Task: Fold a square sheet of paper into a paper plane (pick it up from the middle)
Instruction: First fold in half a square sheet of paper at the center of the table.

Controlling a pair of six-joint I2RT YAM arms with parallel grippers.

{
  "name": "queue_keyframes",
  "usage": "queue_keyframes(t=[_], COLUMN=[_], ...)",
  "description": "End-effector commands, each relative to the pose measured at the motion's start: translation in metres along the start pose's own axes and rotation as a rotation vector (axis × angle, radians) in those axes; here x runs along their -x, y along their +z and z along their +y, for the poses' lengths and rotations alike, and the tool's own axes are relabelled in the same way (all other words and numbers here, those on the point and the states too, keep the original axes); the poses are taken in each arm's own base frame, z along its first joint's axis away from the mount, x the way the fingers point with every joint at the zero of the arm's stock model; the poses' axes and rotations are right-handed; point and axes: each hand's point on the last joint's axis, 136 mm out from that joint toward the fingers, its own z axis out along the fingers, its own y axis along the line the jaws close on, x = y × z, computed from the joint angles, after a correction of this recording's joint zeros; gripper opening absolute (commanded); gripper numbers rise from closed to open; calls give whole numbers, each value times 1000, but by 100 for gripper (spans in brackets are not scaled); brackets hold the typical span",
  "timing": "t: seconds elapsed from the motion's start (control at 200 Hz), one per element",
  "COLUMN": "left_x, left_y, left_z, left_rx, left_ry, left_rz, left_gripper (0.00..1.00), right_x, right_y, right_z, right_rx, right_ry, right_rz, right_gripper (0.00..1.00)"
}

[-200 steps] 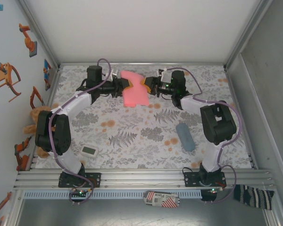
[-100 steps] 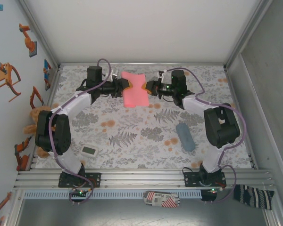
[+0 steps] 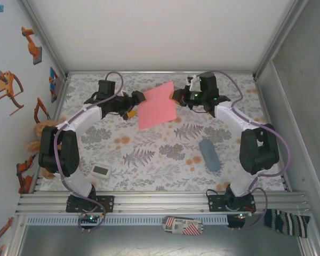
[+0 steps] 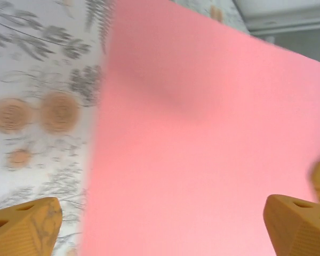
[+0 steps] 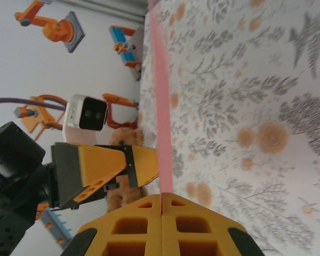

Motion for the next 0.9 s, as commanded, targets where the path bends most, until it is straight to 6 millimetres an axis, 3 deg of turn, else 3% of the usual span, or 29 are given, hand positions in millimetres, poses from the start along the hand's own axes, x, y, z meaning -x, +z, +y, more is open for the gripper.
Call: queue_keyframes(t=[0.0,0.22,0.531,0.651,0.896], left_x=[1,1,-7,-13,-28], left_y=[-19,-24,-4,9,41], left_z=[18,19,28,36,45], left_rx=[117,88,3,19,84], left_ry=[42,31,-66,-89,-70], left_rz=[-80,-137,-128,-101,-35], left_gripper=[99,97,96,97,98], right_x=[-5,-6,-41,-43,-48], right_y=[-19,-6,77,88,96], right_z=[-8,0,-10,-27,-87], right_rx=[-160,-171,-76,-64,-137], right_ry=[-81,-100,17,64,137], right_rz=[15,23,107,105,125], right_gripper=[0,0,0,0,0])
